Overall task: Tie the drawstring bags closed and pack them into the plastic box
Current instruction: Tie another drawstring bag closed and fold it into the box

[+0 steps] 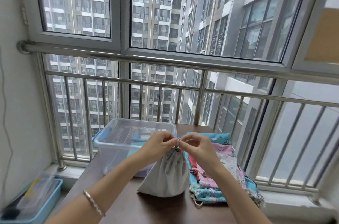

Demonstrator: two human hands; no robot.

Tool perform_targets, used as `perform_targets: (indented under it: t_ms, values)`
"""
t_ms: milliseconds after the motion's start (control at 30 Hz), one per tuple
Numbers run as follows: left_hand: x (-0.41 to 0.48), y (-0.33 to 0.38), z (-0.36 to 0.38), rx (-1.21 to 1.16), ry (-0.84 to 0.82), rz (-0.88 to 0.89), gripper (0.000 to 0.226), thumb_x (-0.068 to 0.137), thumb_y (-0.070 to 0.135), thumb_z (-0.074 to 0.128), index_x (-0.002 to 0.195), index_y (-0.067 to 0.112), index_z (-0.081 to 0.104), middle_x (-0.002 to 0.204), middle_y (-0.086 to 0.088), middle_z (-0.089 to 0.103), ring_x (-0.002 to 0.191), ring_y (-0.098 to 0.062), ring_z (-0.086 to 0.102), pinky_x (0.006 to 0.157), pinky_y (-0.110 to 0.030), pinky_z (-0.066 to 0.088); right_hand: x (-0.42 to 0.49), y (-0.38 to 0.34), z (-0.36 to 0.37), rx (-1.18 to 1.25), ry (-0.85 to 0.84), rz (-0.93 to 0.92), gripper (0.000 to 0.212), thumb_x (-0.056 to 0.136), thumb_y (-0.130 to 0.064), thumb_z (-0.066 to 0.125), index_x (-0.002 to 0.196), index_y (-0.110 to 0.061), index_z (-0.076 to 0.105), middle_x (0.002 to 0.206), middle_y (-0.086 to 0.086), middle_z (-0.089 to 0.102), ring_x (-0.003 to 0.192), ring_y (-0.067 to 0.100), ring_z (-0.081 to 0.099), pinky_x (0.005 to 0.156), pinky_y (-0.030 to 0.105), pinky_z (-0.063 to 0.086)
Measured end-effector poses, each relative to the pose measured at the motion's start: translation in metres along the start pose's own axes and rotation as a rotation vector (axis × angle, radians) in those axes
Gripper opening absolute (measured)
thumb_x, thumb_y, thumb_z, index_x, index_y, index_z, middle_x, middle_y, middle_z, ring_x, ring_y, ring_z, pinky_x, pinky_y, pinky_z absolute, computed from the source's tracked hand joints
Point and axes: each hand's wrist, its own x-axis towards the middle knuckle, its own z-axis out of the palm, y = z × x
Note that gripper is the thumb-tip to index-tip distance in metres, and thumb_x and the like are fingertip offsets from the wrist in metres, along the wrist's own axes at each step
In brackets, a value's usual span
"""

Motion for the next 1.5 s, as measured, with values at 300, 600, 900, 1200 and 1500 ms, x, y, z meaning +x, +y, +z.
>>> perform_targets:
  t_ms: [300,600,900,1200,1500]
  values:
    - [-0.001,0.003,-0.005,-0.066,-0.01,-0.015,0.028,0.085,0.028,0.069,0.082,0.0,0.068,0.068,-0.005,0.058,0.062,-0.012,0.046,0.063,-0.029,0.036,-0.001,0.0,-0.006,0.029,-0.047,0.023,0.013,0.089,-0.011,0.068,0.082,0.0,0.07,0.07,0.009,0.07,0.043,0.001,0.059,0.057,0.015,0.047]
    - [-0.009,0.006,-0.023,-0.237,-0.049,-0.161,0.021,0.098,0.007,0.049,0.078,0.007,0.055,0.074,-0.006,0.066,0.063,-0.014,0.065,0.057,-0.02,0.05,0.004,0.022,-0.035,-0.003,-0.277,0.145,0.019,0.084,-0.028,0.071,0.08,-0.01,0.069,0.07,0.002,0.065,0.068,0.026,0.053,0.077,0.04,0.047]
    - [-0.01,0.015,-0.017,-0.211,-0.101,-0.149,0.014,0.098,0.005,0.049,0.085,0.003,0.055,0.074,-0.011,0.066,0.06,-0.016,0.064,0.063,-0.028,0.055,0.03,-0.008,-0.013,-0.263,-0.447,0.367,0.05,0.086,-0.052,0.064,0.05,-0.022,0.047,0.049,-0.007,0.042,0.044,0.006,0.036,0.049,0.018,0.032]
    - [-0.011,0.017,-0.014,-0.003,-0.113,-0.122,0.013,0.096,0.009,0.054,0.084,0.011,0.06,0.078,-0.004,0.07,0.071,-0.014,0.066,0.076,-0.034,0.055,0.029,-0.007,-0.013,-0.176,-0.487,0.396,0.02,0.086,-0.013,0.066,0.068,-0.005,0.068,0.056,-0.003,0.058,0.05,0.004,0.051,0.053,0.015,0.043]
    - [-0.01,0.021,-0.009,0.377,0.059,0.008,0.011,0.086,0.027,0.067,0.078,0.026,0.073,0.061,0.011,0.061,0.057,-0.005,0.055,0.061,-0.024,0.047,0.028,-0.005,-0.012,-0.231,-0.405,0.336,0.011,0.085,-0.017,0.072,0.086,-0.009,0.079,0.075,0.007,0.069,0.068,0.011,0.06,0.061,0.016,0.049]
